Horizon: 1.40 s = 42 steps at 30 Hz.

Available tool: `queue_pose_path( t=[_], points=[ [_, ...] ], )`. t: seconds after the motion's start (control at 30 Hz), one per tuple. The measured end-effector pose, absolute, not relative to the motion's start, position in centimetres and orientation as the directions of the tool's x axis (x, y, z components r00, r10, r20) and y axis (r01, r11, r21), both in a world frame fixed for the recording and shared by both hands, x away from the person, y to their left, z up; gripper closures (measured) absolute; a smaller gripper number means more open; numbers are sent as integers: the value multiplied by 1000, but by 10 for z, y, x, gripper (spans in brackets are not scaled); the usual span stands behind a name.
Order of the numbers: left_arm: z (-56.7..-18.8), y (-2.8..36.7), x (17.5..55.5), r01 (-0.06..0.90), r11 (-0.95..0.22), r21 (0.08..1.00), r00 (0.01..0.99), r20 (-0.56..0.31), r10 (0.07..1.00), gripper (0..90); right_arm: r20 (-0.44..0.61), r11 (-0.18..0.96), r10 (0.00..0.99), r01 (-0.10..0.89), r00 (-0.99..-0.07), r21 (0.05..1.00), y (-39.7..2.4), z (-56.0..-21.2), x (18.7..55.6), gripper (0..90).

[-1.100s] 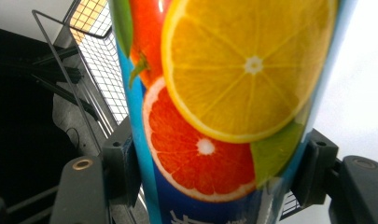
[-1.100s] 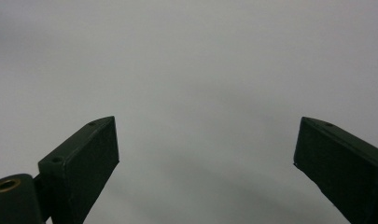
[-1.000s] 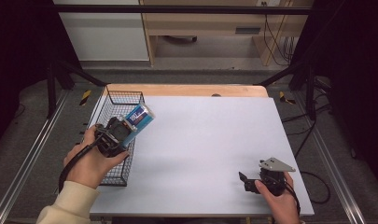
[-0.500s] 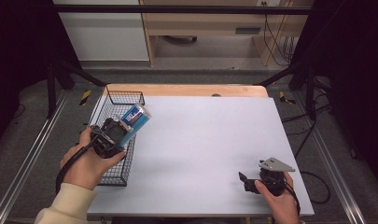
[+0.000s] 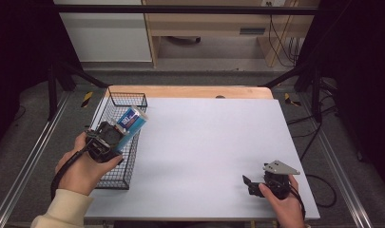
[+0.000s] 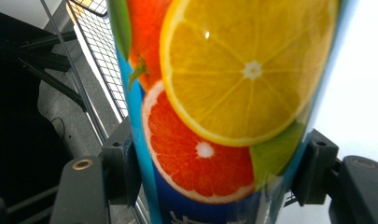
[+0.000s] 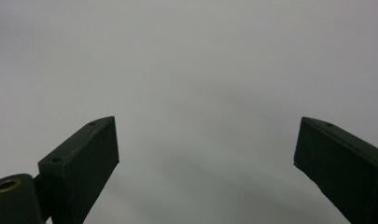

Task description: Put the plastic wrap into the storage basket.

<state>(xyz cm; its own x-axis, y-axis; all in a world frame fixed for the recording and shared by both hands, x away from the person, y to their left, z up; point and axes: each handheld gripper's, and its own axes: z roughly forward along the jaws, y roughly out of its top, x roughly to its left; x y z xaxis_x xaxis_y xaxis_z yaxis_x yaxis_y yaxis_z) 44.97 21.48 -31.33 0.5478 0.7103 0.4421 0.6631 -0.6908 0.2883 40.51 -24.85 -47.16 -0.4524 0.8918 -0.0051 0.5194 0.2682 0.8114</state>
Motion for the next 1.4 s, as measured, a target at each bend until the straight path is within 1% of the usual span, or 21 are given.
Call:
queue_pose_path(
  t=[1.03, 1.4],
  points=[
    [-318, 221, 445, 676, -684, 276, 545, 438, 715, 322, -5, 272, 891, 525, -454, 807, -248, -472, 405, 69],
    [-325, 224, 460, 691, -663, 287, 534, 416, 736, 321, -9, 280, 887, 523, -461, 805, -247, -473, 406, 69]
  ],
)
